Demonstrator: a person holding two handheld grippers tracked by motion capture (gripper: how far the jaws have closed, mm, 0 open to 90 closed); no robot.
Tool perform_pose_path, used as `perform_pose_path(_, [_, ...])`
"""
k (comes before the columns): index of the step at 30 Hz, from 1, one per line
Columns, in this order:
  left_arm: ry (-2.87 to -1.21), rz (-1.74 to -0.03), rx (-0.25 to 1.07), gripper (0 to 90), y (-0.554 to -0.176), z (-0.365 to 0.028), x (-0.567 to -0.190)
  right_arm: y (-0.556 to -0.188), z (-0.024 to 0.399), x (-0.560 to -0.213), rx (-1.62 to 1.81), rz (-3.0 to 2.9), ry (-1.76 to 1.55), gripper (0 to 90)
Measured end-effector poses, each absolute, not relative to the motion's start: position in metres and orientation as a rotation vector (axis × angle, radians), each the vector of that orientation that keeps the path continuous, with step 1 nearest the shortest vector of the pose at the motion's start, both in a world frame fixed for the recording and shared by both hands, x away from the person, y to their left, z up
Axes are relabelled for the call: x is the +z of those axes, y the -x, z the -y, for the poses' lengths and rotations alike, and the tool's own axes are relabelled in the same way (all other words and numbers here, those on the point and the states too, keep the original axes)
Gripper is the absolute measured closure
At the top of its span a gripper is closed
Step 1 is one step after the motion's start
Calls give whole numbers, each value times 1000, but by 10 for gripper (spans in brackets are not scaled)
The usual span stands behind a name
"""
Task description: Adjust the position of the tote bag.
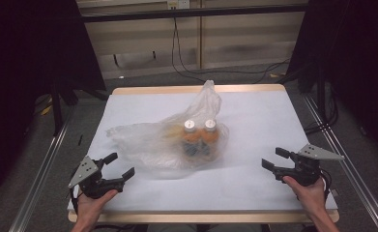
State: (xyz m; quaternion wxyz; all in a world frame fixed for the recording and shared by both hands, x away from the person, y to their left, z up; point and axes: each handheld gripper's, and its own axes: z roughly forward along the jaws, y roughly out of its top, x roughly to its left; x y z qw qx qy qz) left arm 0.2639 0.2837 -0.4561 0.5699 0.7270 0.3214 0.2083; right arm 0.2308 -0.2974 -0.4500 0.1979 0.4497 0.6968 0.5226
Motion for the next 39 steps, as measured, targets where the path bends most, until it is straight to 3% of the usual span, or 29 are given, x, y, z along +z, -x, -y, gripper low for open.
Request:
perform_pose_path(10, [-1756, -742, 424, 139, -268, -277, -457, -234, 294, -447, 1464, -2024, -1262, 275])
perform_pose_path(23, [-1758, -738, 405, 137, -269, -278, -455, -253, 275, -439, 1514, -2145, -1177, 440])
perform_pose_path(39, [-1796, -679, 359, 175, -271, -266, -455, -287, 252, -412, 1569, -2233, -1082, 545])
